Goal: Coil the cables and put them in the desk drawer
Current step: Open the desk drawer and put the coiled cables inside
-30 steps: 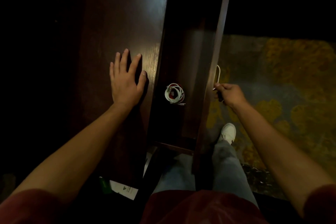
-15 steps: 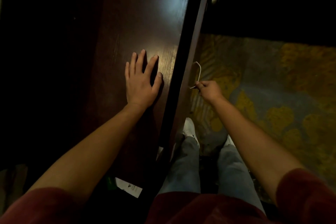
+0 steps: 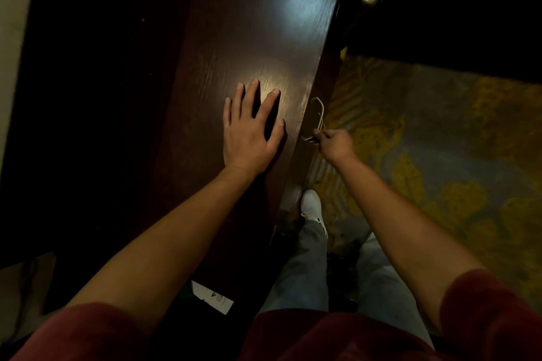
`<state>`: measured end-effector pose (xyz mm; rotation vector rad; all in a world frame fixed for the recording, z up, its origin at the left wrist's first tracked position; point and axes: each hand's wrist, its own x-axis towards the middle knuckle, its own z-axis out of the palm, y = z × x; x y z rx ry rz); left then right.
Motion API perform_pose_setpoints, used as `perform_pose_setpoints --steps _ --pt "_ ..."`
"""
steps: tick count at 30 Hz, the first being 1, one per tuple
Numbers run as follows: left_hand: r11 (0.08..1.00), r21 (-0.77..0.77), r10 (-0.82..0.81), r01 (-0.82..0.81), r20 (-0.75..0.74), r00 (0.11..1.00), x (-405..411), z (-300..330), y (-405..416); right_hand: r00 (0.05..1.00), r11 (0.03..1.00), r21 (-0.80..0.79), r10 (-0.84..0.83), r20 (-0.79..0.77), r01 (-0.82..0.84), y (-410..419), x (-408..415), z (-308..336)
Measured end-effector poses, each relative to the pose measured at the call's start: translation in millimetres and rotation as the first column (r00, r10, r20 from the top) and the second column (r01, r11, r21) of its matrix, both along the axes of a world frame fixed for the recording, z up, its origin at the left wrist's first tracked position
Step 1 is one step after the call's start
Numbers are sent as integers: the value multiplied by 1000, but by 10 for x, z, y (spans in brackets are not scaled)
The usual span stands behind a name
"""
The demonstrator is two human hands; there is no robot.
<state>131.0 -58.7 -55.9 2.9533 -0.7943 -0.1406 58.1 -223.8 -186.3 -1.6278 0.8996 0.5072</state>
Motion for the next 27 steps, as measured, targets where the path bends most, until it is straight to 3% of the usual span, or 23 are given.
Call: perform_pose_setpoints --steps 16,27 --pt "1000 9 -8 8 2 1000 4 -8 9 997 998 7 -69 -20 69 119 56 14" --pt "1000 21 -7 8 -27 1000 0 16 15 999 993 110 -31 -30 35 -3 -43 340"
